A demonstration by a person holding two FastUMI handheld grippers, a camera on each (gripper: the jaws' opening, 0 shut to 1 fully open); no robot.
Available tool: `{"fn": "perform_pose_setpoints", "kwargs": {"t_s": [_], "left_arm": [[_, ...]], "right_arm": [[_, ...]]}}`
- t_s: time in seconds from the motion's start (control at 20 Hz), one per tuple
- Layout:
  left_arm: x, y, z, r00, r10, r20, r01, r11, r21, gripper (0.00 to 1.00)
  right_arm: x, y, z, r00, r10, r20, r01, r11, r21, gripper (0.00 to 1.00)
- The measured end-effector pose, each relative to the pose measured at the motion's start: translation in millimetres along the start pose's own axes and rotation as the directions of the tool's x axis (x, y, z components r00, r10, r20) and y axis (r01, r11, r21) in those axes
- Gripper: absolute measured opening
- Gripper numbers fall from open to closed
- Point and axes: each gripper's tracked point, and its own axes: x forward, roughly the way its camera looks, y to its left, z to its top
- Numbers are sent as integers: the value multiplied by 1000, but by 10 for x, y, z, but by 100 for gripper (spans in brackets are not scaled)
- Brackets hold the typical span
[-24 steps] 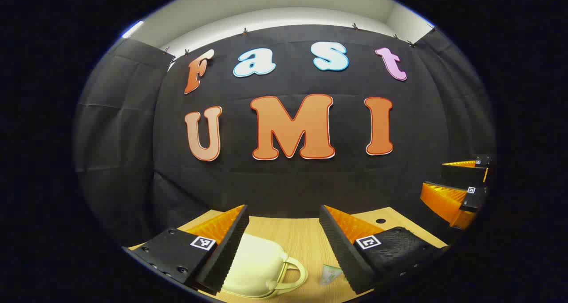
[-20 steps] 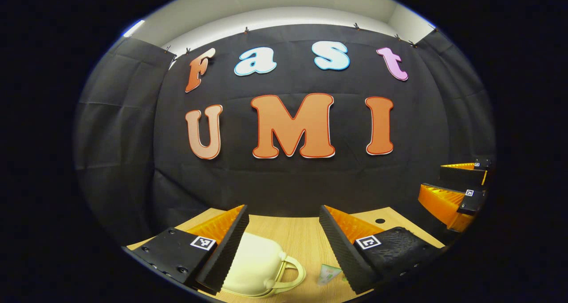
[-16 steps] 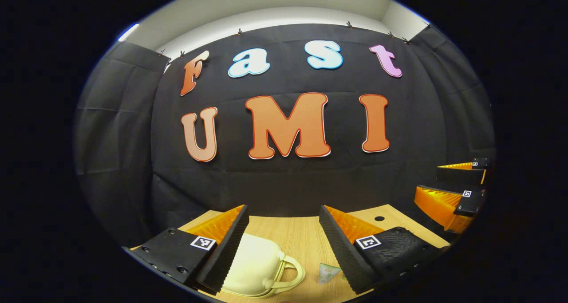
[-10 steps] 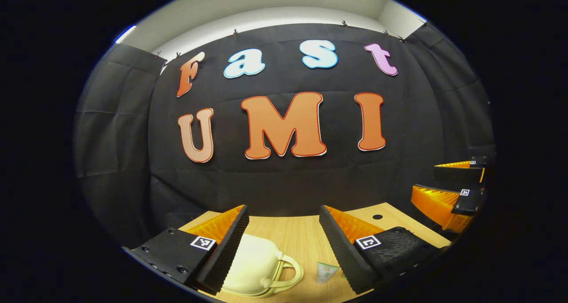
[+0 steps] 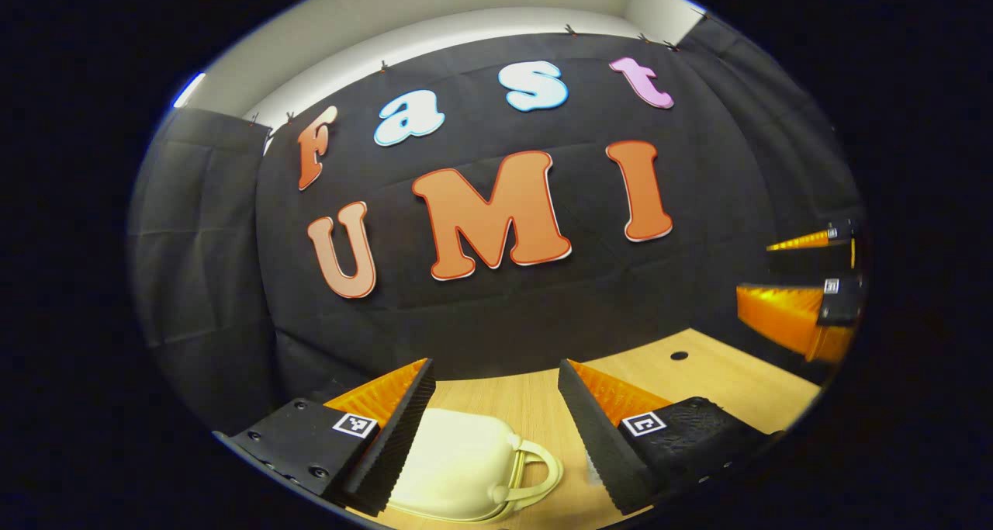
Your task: First open the suitcase, pack the skin care products into it, and then close the suitcase.
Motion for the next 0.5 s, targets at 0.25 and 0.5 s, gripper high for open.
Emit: {"fn": "perform_pose_setpoints", "kwargs": {"t_s": [0.25, 0.5], "left_arm": [[8, -174, -417, 996, -66, -63, 75, 984, 163, 98], [58, -388, -1001, 980, -128, -154, 178, 910, 374, 98]], "right_arm": [[-60, -239, -75, 999, -40, -11, 40, 999, -14, 95], [-92, -524, -134, 997, -73, -19, 73, 997, -3, 95]]}}
